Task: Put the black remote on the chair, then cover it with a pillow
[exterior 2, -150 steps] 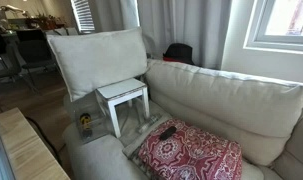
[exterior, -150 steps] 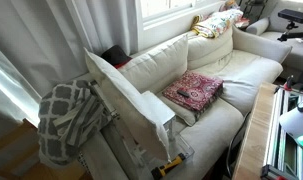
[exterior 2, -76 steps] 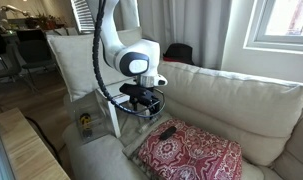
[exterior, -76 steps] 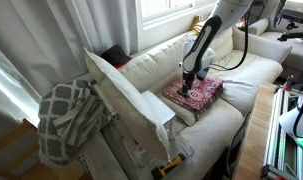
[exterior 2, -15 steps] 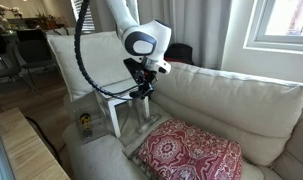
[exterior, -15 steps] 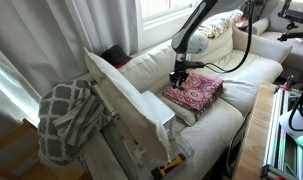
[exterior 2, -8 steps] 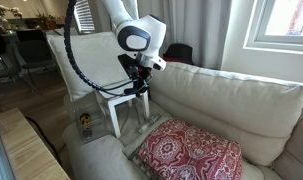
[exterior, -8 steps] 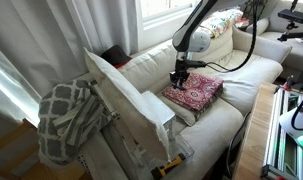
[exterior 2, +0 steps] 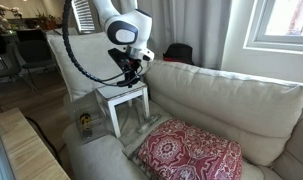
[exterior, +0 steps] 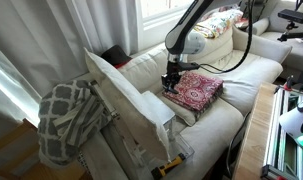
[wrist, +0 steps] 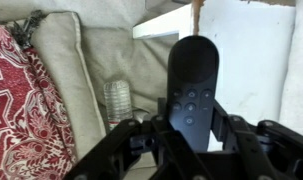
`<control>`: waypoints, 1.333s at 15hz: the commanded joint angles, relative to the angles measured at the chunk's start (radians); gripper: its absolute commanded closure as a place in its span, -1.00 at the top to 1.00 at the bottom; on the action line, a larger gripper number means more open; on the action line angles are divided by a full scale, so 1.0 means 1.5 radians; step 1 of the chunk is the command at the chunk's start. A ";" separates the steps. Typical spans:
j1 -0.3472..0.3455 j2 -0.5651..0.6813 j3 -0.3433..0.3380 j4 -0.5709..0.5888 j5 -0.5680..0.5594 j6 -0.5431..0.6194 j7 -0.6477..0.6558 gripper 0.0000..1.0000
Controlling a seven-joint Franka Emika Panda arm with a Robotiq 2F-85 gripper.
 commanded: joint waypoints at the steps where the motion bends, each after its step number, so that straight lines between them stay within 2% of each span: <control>1: 0.055 -0.031 0.010 -0.045 0.028 0.064 0.018 -0.65; 4: 0.081 -0.017 0.037 -0.045 0.051 0.129 0.030 -0.65; 7: 0.121 0.001 0.036 -0.047 0.043 0.207 0.074 -0.65; 12: 0.161 0.043 0.030 -0.031 0.006 0.256 0.110 -0.65; 16: 0.223 0.069 -0.034 -0.016 -0.027 0.267 0.174 -0.65; 20: 0.251 0.092 -0.059 0.003 -0.048 0.282 0.216 -0.65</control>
